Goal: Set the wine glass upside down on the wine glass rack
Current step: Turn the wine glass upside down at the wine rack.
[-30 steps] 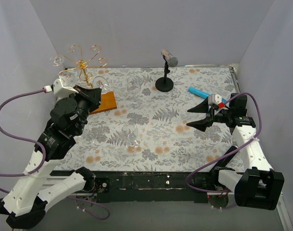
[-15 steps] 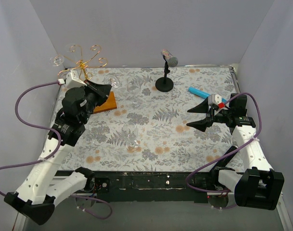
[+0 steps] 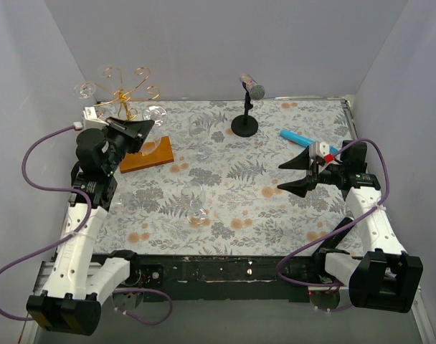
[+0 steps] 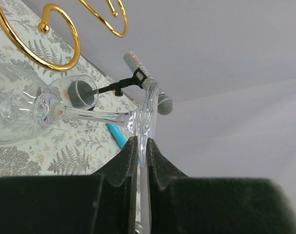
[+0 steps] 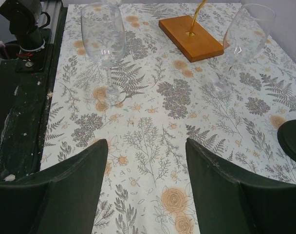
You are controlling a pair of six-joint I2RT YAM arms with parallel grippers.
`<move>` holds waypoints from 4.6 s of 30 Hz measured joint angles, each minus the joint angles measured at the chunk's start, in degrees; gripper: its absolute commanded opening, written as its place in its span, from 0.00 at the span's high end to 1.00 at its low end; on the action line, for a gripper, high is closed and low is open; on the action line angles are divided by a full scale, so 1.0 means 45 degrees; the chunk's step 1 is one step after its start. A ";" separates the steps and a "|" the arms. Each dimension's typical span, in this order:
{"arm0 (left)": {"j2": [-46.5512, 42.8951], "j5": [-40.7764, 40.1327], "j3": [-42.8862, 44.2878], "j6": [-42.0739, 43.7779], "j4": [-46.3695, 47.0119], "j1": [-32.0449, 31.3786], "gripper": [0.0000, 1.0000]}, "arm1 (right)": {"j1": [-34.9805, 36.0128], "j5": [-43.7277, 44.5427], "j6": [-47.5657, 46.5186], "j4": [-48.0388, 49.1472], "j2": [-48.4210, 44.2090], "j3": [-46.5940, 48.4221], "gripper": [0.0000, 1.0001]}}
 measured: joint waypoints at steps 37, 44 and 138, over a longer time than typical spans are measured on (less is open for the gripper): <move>-0.1700 -0.0865 -0.0787 -0.3050 0.0481 0.3774 1.00 | -0.0005 -0.0019 -0.1545 -0.1749 0.0005 0.0350 0.27; -0.0957 -0.1001 -0.0578 -0.3060 0.0583 0.4012 1.00 | 0.0000 -0.0083 -0.1768 -0.1972 0.0005 0.0500 0.27; 0.0189 0.0369 -0.1919 -0.3070 0.3079 0.6271 0.94 | -0.0005 -0.0296 -0.3109 -0.3390 0.0087 0.0933 0.27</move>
